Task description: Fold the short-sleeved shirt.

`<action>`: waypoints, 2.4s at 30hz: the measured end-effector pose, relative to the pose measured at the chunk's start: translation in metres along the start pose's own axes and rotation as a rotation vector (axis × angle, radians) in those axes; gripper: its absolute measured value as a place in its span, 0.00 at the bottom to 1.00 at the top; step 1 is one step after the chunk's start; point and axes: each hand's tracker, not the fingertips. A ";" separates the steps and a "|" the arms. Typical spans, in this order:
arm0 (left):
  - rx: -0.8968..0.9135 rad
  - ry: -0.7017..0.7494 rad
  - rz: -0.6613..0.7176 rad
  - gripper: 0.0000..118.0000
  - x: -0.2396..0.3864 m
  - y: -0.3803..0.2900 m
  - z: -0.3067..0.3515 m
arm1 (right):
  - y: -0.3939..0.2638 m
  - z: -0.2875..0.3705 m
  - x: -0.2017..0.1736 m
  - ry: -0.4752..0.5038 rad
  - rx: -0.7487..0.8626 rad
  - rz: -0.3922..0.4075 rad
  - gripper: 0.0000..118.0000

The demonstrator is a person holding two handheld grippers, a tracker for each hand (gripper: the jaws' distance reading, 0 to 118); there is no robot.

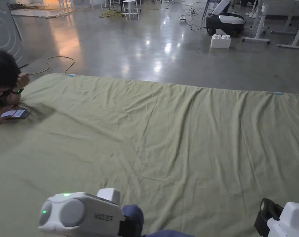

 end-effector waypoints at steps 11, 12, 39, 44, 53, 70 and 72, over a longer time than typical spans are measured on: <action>-0.142 -0.028 -0.052 0.10 0.064 -0.015 -0.104 | -0.008 0.006 0.012 -0.033 -0.015 -0.027 0.01; -0.151 -0.010 -0.061 0.10 0.067 -0.017 -0.112 | -0.008 0.007 0.013 -0.034 -0.018 -0.027 0.01; -0.117 -0.204 -0.011 0.12 0.040 -0.044 -0.151 | -0.018 0.013 0.020 -0.052 -0.050 -0.019 0.01; -0.073 -0.184 -0.027 0.08 0.043 -0.062 -0.173 | -0.017 0.014 0.019 -0.052 -0.045 -0.012 0.01; 0.034 -0.220 -0.175 0.08 0.040 -0.043 -0.125 | 0.000 0.021 0.007 -0.039 0.033 0.016 0.01; 1.083 0.349 -0.362 0.08 0.016 0.015 0.033 | 0.080 0.022 -0.049 -0.049 0.359 0.114 0.01; 1.144 0.455 -0.365 0.08 0.014 0.016 0.041 | 0.085 0.022 -0.051 -0.053 0.379 0.117 0.01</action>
